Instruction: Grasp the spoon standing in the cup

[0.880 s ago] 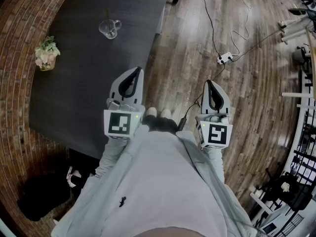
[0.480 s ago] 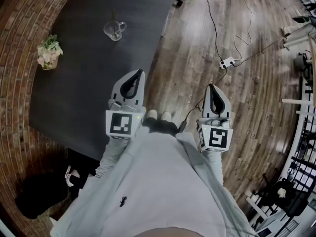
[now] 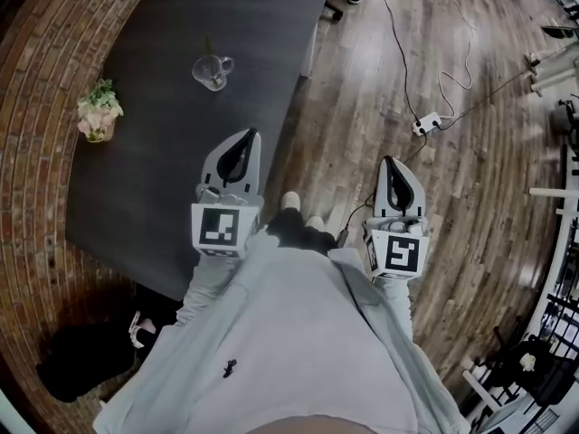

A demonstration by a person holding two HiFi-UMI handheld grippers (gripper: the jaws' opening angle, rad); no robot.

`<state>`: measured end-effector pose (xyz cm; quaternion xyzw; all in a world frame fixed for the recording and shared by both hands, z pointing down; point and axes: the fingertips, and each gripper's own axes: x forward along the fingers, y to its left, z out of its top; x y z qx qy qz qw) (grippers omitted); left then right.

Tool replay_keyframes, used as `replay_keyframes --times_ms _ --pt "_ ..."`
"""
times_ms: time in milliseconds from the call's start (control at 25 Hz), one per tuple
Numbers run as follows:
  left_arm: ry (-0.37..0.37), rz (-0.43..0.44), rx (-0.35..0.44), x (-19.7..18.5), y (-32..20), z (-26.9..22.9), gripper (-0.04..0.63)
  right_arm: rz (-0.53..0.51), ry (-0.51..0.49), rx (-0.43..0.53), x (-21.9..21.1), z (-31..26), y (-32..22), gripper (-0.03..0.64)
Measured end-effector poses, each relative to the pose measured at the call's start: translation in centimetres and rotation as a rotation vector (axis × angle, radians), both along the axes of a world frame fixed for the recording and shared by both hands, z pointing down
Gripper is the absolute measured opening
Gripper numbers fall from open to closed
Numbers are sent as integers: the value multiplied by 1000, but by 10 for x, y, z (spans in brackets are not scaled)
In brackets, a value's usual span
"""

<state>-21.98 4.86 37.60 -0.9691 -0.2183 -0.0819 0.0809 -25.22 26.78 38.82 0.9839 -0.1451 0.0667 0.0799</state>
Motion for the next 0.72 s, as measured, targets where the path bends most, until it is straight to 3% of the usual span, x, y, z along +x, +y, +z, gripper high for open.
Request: replay_keyframes --times_ms 320,720 --pt "9 -11 5 49 20 9 18 -5 -12 15 51 12 24 15" --pt "11 -84 -40 161 21 7 18 -83 -26 -24 178 4 18 15"
